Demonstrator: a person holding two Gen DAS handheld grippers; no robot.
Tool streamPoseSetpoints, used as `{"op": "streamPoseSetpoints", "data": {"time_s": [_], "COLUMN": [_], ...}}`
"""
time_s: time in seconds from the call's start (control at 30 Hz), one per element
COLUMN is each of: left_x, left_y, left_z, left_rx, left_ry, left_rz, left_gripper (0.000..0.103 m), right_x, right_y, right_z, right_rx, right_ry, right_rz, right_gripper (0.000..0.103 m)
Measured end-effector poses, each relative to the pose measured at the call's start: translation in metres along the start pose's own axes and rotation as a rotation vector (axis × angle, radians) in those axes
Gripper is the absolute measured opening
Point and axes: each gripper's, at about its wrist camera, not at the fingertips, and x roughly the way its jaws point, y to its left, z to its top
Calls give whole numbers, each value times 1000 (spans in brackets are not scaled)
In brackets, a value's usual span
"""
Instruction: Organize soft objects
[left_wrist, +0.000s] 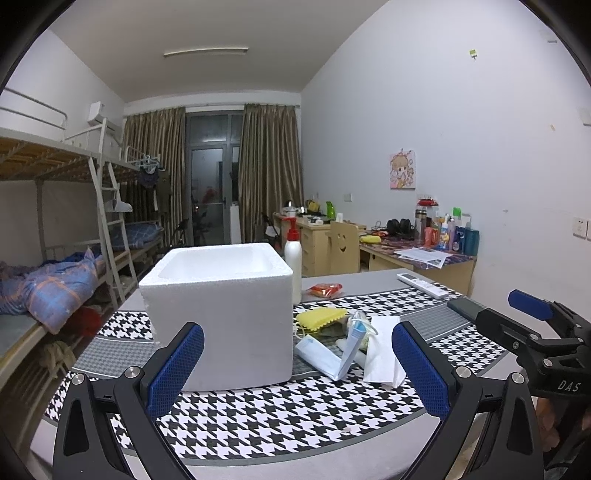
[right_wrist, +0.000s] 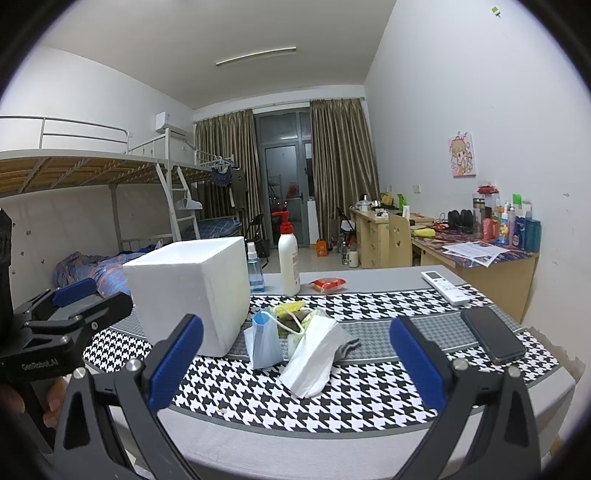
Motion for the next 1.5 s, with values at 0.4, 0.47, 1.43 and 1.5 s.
{"op": "streamPoseSetpoints", "data": {"time_s": [0.4, 0.47, 1.43, 1.5], "left_x": [4, 4, 61, 68], "left_y": [-3, -2, -15, -17], "left_z": [0, 1, -5, -7], "left_rx": [6, -7, 37, 41], "left_ry": [0, 2, 143, 161], "left_rz": [-5, -10, -85, -97], "left_gripper": [102, 102, 102, 102], "right_x": [2, 4, 54, 59], "right_y": [-6, -6, -24, -27], "right_z": [-1, -1, -11, -12], "right_rx": [13, 12, 23, 28], "right_ry": [10, 14, 133, 144], "right_rz": [-4, -2, -30, -34], "right_gripper": [102, 102, 102, 102]}}
